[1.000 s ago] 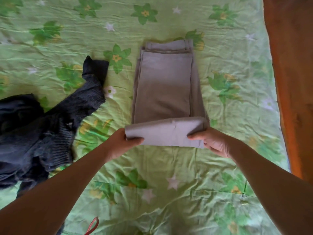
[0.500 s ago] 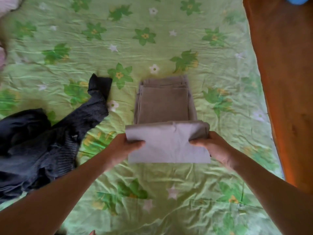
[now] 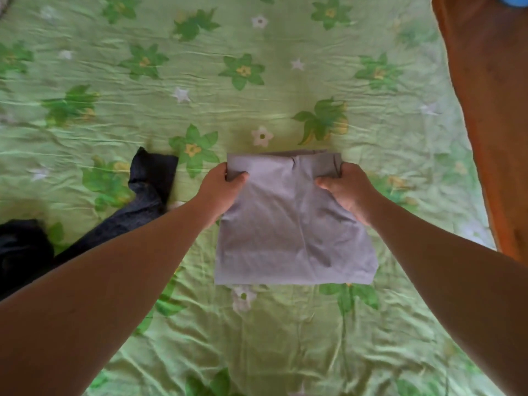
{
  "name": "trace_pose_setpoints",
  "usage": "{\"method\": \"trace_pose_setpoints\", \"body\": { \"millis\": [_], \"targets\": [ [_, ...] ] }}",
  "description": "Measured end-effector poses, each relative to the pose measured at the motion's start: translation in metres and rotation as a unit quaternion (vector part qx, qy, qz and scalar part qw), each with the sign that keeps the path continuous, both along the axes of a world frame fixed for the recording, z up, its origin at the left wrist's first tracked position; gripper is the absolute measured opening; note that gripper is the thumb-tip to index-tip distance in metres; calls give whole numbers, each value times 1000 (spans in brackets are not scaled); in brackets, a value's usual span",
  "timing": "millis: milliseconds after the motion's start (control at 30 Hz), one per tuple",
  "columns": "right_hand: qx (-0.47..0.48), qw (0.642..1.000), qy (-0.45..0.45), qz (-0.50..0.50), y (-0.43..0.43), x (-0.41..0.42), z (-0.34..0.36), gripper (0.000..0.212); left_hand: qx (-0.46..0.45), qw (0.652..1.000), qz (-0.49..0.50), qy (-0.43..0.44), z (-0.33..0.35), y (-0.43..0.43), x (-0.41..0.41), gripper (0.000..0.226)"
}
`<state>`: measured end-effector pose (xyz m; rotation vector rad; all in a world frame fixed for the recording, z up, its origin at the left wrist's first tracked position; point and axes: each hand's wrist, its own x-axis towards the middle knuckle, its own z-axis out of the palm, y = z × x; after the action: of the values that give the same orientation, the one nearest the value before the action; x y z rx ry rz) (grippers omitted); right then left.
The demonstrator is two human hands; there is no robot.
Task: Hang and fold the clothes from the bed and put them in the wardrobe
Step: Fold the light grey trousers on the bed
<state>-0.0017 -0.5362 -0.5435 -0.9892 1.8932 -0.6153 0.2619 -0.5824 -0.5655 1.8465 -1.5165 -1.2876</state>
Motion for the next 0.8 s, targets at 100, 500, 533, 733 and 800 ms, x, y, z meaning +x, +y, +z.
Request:
{"method": "trace_pose_setpoints", "body": {
  "millis": [100,500,533,733,800],
  "targets": [
    [-58,990,128,27,1,5,-14,27,-57,997,35,-29,-8,2,-6,29],
    [-181,866,428,186,35,17,-6,75,-259,910,-143,-290,1,47,-4,69],
    [-185,846,438,243,49,24,-11,75,-269,889,-200,-312,-4,64,-2,71],
    [-76,856,410,305,84,39,-58,85,-203,872,-268,-355,-45,100,3,78],
    [-75,859,403,306,82,39,-62,85,-203,870,-270,-358,-47,97,3,78]
  ]
}}
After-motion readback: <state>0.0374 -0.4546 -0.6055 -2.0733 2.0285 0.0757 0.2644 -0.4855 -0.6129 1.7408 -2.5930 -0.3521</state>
